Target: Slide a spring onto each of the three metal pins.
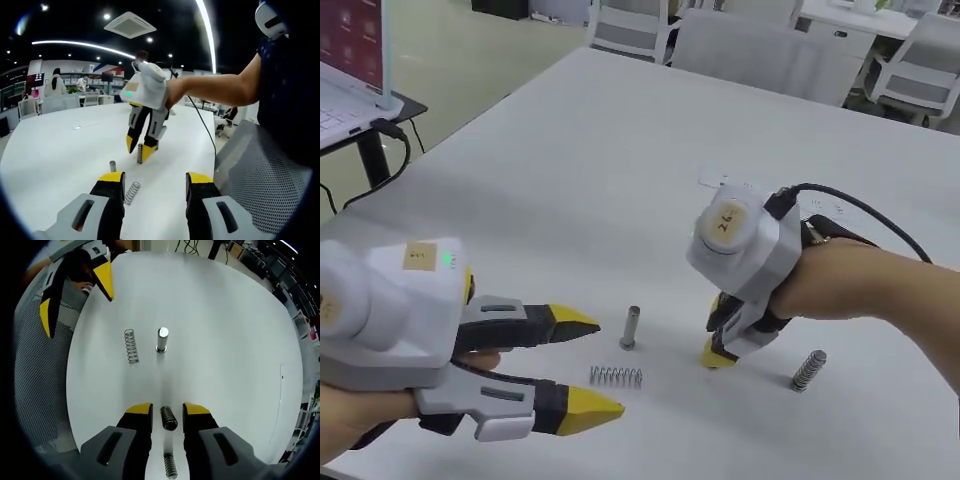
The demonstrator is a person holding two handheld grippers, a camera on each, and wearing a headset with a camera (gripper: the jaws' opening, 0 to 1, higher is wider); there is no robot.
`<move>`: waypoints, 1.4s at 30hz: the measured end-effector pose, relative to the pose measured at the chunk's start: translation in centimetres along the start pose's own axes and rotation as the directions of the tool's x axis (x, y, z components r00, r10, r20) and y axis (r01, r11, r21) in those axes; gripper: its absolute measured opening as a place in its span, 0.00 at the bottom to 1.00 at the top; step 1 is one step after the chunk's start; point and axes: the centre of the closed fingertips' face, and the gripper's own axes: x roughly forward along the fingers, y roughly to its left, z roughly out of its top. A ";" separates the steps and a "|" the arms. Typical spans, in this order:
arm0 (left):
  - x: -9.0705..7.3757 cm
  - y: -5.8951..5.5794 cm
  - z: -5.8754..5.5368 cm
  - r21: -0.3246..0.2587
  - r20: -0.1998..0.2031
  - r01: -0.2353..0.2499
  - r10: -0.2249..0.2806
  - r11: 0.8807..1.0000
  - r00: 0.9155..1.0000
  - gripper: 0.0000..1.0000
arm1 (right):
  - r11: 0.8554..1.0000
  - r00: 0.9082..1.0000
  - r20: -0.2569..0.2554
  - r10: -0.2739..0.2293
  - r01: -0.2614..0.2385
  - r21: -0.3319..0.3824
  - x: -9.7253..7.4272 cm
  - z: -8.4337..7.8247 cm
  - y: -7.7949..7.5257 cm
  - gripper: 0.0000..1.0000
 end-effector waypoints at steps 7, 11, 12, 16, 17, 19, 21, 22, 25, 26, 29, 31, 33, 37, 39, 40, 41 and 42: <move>-0.1 0.0 0.1 0.004 0.001 -0.002 0.002 1.000 1.000 0.43 | 0.999 1.000 0.006 -0.006 0.006 -0.032 -0.6 1.1 0.7 0.21; -0.1 -0.1 0.1 0.006 -0.001 -0.003 0.003 1.000 1.000 0.43 | 0.999 1.000 0.020 0.002 -0.001 -0.048 -0.8 2.0 1.4 0.21; -0.2 -0.1 0.1 0.006 -0.001 -0.002 0.002 1.000 1.000 0.43 | 0.999 1.000 0.022 0.005 -0.004 -0.050 -0.8 2.1 1.5 0.21; -0.3 -0.1 0.1 0.009 0.000 -0.005 0.005 1.000 1.000 0.43 | 0.997 1.000 0.024 0.016 -0.014 -0.069 -0.6 2.8 2.3 0.20; -0.3 -0.1 0.1 0.010 0.000 -0.006 0.006 1.000 1.000 0.43 | 0.997 0.999 0.025 0.020 -0.018 -0.075 -0.6 3.0 2.5 0.20; -0.4 -0.1 0.1 0.010 0.001 -0.008 0.008 1.000 1.000 0.43 | 0.997 0.999 0.028 0.027 -0.025 -0.079 -0.4 3.4 2.8 0.19; -0.5 -0.1 0.1 0.011 0.002 -0.011 0.011 1.000 1.000 0.43 | 0.996 0.999 0.026 0.031 -0.029 -0.086 -0.3 3.6 3.1 0.19; -0.5 -0.1 0.1 0.010 0.002 -0.012 0.012 1.000 1.000 0.43 | 0.995 0.999 0.027 0.033 -0.031 -0.090 -0.2 3.7 3.2 0.19; -0.7 0.0 0.0 0.010 0.001 -0.017 0.017 1.000 1.000 0.43 | 0.994 0.999 0.028 0.038 -0.035 -0.100 0.0 4.1 3.5 0.19; -0.7 0.0 0.0 0.010 0.001 -0.019 0.019 1.000 1.000 0.43 | 0.994 0.999 0.027 0.041 -0.038 -0.104 0.1 4.2 3.6 0.19; -0.9 0.0 0.0 0.010 0.000 -0.023 0.023 1.000 1.000 0.43 | 0.993 0.998 0.028 0.053 -0.050 -0.111 0.5 4.5 4.0 0.18; -0.9 0.0 -0.1 0.009 0.000 -0.024 0.024 1.000 1.000 0.43 | 0.991 0.998 0.025 0.060 -0.057 -0.118 0.7 4.7 4.3 0.18; -0.9 0.0 -0.1 0.008 -0.002 -0.026 0.026 1.000 1.000 0.43 | 0.990 0.997 0.026 0.068 -0.065 -0.123 0.9 5.0 4.5 0.18; -1.0 0.1 -0.2 0.007 0.000 -0.031 0.031 1.000 1.000 0.43 | 0.989 0.997 0.029 0.076 -0.072 -0.129 1.2 5.3 4.6 0.17; -1.1 0.1 -0.1 0.005 0.002 -0.032 0.032 0.999 0.999 0.42 | 0.988 0.996 0.028 0.083 -0.079 -0.130 1.5 5.4 4.7 0.17; -1.1 0.1 -0.1 0.005 0.003 -0.033 0.033 0.999 0.999 0.42 | 0.988 0.996 0.026 0.084 -0.080 -0.131 1.6 5.4 4.7 0.16; -1.1 0.1 -0.2 0.004 0.003 -0.035 0.035 0.999 0.999 0.42 | 0.988 0.996 0.025 0.085 -0.081 -0.131 1.7 5.4 4.8 0.16; -1.1 0.1 -0.2 0.003 0.003 -0.036 0.036 0.999 0.999 0.42 | 0.987 0.996 0.024 0.089 -0.085 -0.134 1.8 5.5 4.8 0.16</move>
